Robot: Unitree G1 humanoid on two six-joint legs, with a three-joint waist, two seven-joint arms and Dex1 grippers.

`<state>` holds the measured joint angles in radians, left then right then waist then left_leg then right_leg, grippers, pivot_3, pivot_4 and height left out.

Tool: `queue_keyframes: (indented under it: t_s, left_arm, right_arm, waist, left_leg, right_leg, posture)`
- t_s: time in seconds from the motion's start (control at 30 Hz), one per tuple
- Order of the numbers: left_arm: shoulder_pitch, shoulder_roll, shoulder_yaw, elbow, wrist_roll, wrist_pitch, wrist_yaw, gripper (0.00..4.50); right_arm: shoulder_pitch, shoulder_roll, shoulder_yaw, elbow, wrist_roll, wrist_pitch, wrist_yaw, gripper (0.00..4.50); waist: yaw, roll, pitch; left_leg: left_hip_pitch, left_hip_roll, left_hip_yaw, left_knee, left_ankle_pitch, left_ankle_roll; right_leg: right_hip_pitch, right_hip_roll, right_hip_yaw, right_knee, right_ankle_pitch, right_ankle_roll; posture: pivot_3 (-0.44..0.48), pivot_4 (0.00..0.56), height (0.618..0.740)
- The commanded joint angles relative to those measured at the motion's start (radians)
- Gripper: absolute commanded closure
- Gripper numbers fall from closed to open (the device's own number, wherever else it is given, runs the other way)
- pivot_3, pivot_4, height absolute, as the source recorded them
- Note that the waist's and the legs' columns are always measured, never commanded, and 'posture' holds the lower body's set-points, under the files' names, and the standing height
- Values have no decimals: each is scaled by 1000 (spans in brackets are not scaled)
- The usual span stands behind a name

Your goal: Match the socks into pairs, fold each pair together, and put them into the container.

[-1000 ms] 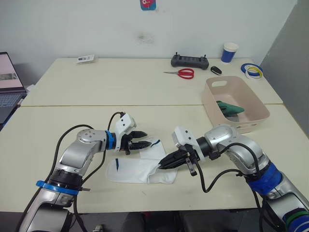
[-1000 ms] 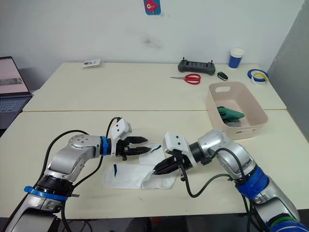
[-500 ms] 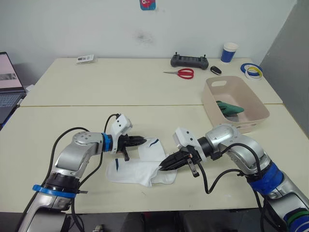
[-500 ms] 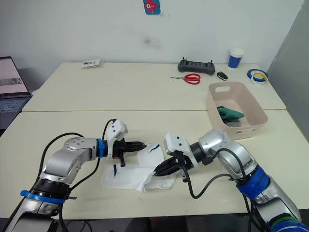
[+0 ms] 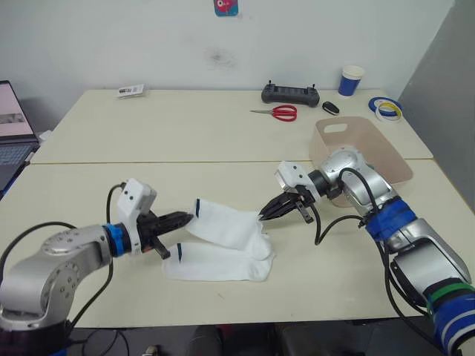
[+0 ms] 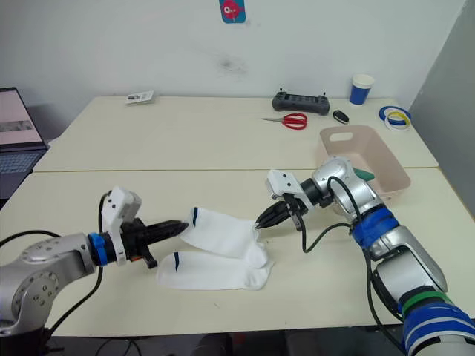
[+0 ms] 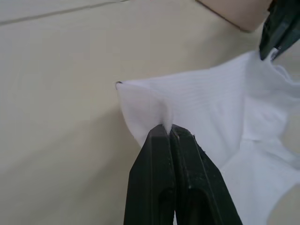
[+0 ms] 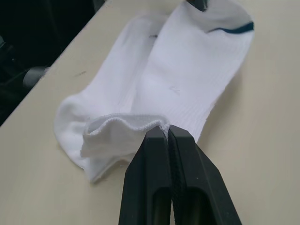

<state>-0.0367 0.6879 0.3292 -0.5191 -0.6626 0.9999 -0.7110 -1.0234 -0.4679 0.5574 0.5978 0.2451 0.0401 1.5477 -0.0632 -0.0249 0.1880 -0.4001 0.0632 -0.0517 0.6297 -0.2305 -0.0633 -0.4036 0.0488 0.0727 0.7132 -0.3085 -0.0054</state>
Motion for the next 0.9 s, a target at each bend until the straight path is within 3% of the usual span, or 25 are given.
queue_keyframes:
  t_s: [0.03,0.1,0.2,0.4,0.43,0.57,0.77,0.9]
  left_arm:
    - [42,-36,-36,-21,48,-54,74,4470]
    - [47,-53,-74,9,88,-106,93,4470]
    - [23,-64,-110,45,129,-167,108,4500]
    - [10,-40,-109,79,119,-177,80,4500]
    - [12,-34,-106,84,120,-180,73,4500]
    - [3,-23,-107,105,117,-191,48,4500]
    - [-3,-26,-120,102,119,-190,48,4500]
    - [2,-28,-123,97,114,-191,44,4500]
  right_arm:
    - [-63,43,43,169,-31,-131,67,4500]
    - [-84,83,26,286,-76,-196,67,4500]
    - [-121,113,-32,398,-106,-243,56,3851]
    - [-138,74,-183,361,-65,-164,39,1737]
    - [-125,59,-210,319,-49,-110,35,1454]
    - [23,-34,-277,-3,-10,194,-62,1454]
    - [360,-142,-421,-688,189,1060,-392,1454]
    - [486,-92,-491,-870,218,1251,-584,1454]
  waist:
    - [2,0,0]
    - [4,0,0]
    - [7,0,0]
    - [8,0,0]
    - [8,0,0]
    - [14,0,0]
    - [28,1,0]
    - [17,1,0]
  left_leg:
    - [0,0,0,0,0,0]
    - [0,0,-2,0,0,0]
    - [0,0,-2,0,0,0]
    - [0,-1,0,0,0,-1]
    - [0,-1,0,0,0,0]
    - [0,0,-3,-1,0,0]
    - [-2,0,-3,-1,0,-1]
    - [0,0,-1,-1,0,-1]
  right_leg:
    - [0,0,0,0,2,-4]
    - [0,0,0,0,2,-4]
    - [0,0,0,0,2,-4]
    - [1,0,-1,0,3,-4]
    - [1,0,-1,0,3,-4]
    - [1,-1,-1,0,3,-4]
    - [0,-1,0,0,2,-4]
    - [0,0,1,0,-1,1]
  posture:
    - [0,150,740]
    - [0,150,740]
    - [0,150,740]
    - [0,150,740]
    - [0,150,740]
    - [0,150,740]
    - [0,150,740]
    - [0,150,740]
